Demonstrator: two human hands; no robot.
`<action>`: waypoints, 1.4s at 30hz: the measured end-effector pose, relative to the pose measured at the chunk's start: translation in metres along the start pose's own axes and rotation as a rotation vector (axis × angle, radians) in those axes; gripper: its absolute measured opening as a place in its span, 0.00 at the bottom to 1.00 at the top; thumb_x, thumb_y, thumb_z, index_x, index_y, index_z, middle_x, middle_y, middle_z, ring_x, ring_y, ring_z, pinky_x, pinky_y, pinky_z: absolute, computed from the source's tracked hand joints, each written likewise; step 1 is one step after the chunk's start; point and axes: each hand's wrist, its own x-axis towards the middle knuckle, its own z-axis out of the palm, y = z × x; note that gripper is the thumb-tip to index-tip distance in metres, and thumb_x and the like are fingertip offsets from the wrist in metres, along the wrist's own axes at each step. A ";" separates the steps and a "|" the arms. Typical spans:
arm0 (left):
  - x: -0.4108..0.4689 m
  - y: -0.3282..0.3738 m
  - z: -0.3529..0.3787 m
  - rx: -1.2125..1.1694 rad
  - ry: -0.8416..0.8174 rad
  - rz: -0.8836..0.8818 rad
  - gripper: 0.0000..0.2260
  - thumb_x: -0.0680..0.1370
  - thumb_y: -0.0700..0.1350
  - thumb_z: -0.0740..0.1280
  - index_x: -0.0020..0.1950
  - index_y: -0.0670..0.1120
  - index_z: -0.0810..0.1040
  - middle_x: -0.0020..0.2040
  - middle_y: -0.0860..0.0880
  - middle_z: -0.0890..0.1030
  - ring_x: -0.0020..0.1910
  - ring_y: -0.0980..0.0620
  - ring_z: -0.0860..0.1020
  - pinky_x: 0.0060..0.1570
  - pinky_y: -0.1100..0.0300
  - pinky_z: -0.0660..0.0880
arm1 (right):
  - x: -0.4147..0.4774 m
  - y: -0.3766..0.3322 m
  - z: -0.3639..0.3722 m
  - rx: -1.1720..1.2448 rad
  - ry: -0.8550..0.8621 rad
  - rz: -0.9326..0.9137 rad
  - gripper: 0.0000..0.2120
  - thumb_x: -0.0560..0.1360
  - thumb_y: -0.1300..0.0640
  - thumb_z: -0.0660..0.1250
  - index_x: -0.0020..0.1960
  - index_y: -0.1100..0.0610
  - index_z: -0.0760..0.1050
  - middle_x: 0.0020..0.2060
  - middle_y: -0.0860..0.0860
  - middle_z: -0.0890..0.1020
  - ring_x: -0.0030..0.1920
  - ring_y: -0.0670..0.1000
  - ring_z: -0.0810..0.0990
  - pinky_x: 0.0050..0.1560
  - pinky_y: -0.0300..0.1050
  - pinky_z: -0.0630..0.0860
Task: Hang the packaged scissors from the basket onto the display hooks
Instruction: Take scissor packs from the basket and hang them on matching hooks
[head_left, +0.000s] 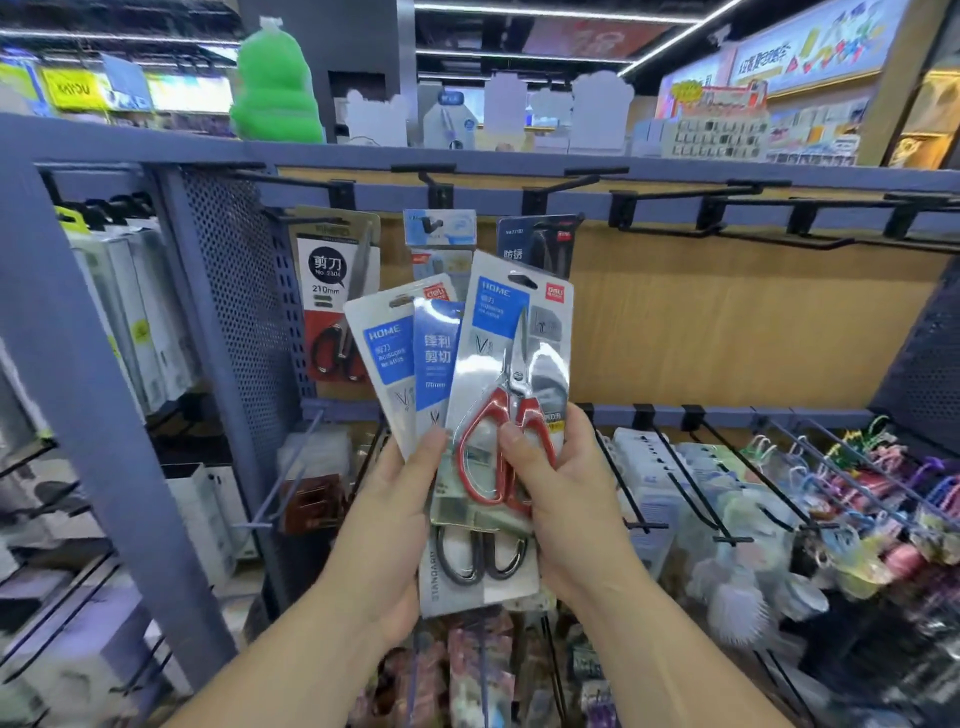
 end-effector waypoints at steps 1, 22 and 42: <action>-0.002 -0.001 0.000 0.014 0.006 -0.013 0.14 0.84 0.48 0.63 0.69 0.53 0.80 0.60 0.46 0.87 0.59 0.44 0.86 0.64 0.43 0.79 | -0.001 0.000 0.002 0.003 0.010 -0.010 0.21 0.77 0.57 0.73 0.68 0.52 0.73 0.60 0.55 0.86 0.61 0.58 0.85 0.64 0.65 0.80; 0.004 0.019 -0.076 0.325 -0.240 -0.101 0.26 0.71 0.33 0.76 0.66 0.49 0.77 0.55 0.48 0.89 0.54 0.48 0.87 0.47 0.58 0.83 | -0.037 -0.008 0.014 -0.182 0.265 -0.037 0.15 0.82 0.60 0.68 0.66 0.50 0.74 0.60 0.53 0.86 0.61 0.58 0.85 0.59 0.57 0.83; 0.031 -0.039 0.045 0.318 0.031 0.203 0.18 0.76 0.31 0.72 0.62 0.46 0.78 0.49 0.49 0.88 0.43 0.55 0.87 0.37 0.64 0.81 | -0.007 -0.085 -0.148 -0.362 0.141 -0.260 0.15 0.77 0.53 0.67 0.64 0.50 0.76 0.56 0.49 0.86 0.55 0.49 0.86 0.49 0.42 0.82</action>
